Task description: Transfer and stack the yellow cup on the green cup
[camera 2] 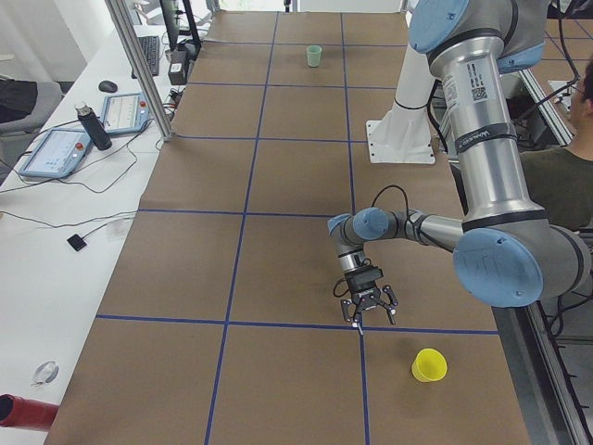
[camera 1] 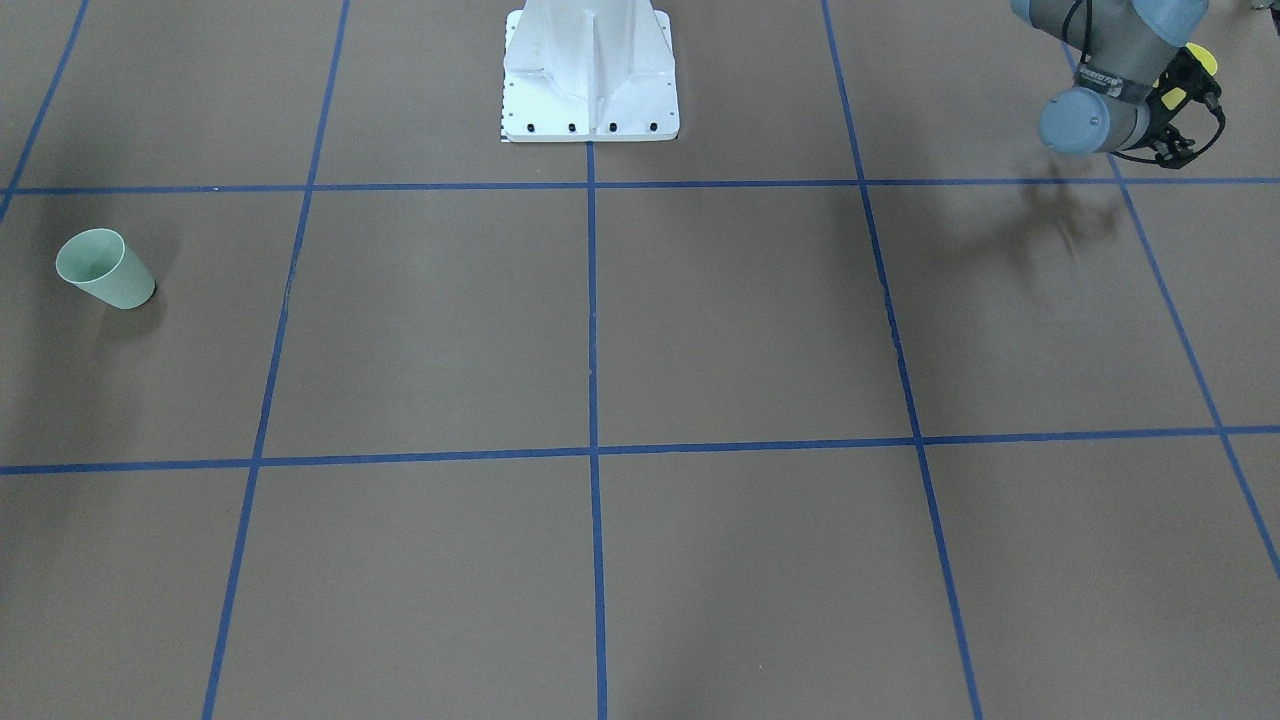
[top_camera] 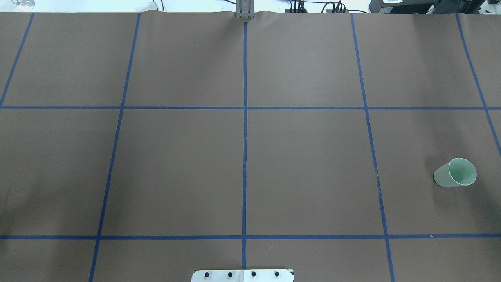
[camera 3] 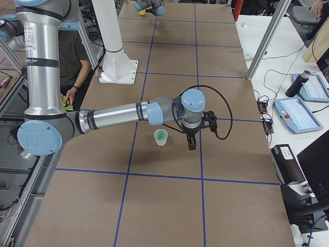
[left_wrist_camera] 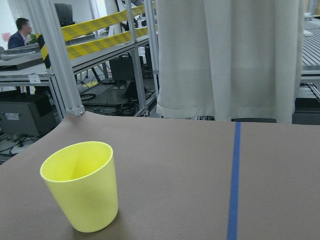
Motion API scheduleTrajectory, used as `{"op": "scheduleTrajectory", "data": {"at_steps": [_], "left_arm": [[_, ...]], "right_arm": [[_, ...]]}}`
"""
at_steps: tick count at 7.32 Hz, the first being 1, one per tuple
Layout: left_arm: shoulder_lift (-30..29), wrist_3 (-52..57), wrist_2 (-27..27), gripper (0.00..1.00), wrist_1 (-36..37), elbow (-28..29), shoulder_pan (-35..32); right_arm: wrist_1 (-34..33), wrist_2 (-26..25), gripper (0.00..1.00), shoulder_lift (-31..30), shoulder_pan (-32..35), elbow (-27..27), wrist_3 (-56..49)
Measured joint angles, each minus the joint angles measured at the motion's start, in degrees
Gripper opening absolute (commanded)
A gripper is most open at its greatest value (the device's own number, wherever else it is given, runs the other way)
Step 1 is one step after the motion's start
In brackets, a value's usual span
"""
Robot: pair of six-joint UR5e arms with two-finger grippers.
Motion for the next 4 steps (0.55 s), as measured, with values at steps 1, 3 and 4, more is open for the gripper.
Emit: {"op": "scheduleTrajectory", "data": {"at_steps": [1,3,4], "left_arm": [[0.05,-1.80,-2.86,0.99,-0.36,1.59,1.52],[0.21,-4.01,-6.76,0.99,-0.79,3.99,3.76],[0.29,-4.35,-7.66,0.99,-1.26,5.10,4.17]], "right_arm": [[-0.02,0.01,1.00,-0.13,-0.02,0.31,-0.12],[-0.13,-0.07,1.00,-0.87,-0.05,2.14,-0.25],[-0.15,-0.19,1.00,-1.40,-0.05,3.37,-0.28]]}}
